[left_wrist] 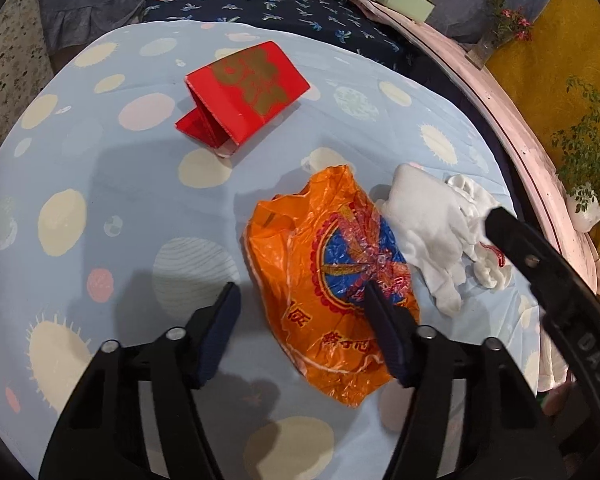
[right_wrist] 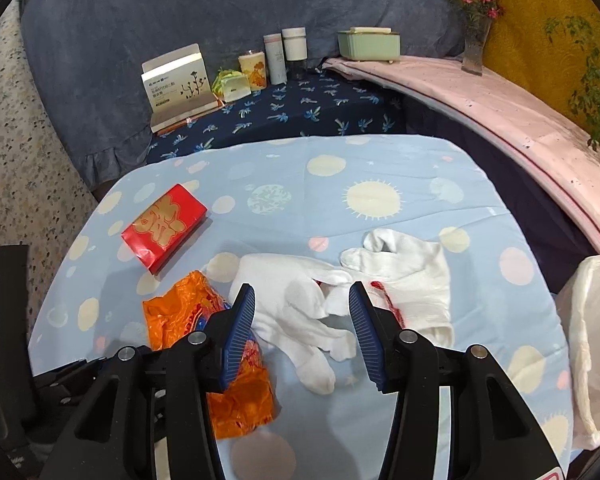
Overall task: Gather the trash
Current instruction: 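Grasp the orange plastic bag with the left gripper while the right gripper grasps the white sock, then carry the orange bag and white sock over the wastebasket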
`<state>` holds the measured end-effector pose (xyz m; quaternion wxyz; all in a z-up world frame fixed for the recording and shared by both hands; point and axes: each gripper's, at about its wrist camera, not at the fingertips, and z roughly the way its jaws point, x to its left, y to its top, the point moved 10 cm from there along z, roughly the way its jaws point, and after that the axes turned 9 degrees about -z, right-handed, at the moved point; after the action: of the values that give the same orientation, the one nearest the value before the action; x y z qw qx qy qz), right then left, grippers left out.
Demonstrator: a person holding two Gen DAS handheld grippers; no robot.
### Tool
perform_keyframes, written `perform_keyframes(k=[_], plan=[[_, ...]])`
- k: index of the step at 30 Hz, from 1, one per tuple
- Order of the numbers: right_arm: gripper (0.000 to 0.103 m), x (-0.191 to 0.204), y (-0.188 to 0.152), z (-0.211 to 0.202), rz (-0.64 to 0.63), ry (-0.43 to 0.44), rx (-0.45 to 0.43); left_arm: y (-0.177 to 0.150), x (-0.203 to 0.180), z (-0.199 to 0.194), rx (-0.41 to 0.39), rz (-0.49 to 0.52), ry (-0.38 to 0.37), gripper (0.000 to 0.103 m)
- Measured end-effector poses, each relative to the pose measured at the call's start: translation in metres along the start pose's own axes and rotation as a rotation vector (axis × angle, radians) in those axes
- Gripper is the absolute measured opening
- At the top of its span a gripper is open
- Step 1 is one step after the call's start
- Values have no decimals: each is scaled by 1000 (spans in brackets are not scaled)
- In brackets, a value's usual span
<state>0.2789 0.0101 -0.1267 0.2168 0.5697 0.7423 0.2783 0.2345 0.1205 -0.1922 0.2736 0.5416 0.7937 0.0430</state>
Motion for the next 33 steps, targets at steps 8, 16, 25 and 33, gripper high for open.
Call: perform_keyframes(k=[8, 16, 25, 33], plan=[[47, 9, -10, 42, -21, 15, 79, 1, -4, 7, 39, -5, -44, 9], [7, 17, -25, 52, -34, 45, 119, 5, -6, 1, 23, 7, -50, 5], [6, 0, 12, -3, -20, 26, -14, 18, -39, -40, -53, 50, -113, 5], [6, -40, 54, -81, 20, -25, -169, 26, -97, -91, -136, 145, -192, 5]])
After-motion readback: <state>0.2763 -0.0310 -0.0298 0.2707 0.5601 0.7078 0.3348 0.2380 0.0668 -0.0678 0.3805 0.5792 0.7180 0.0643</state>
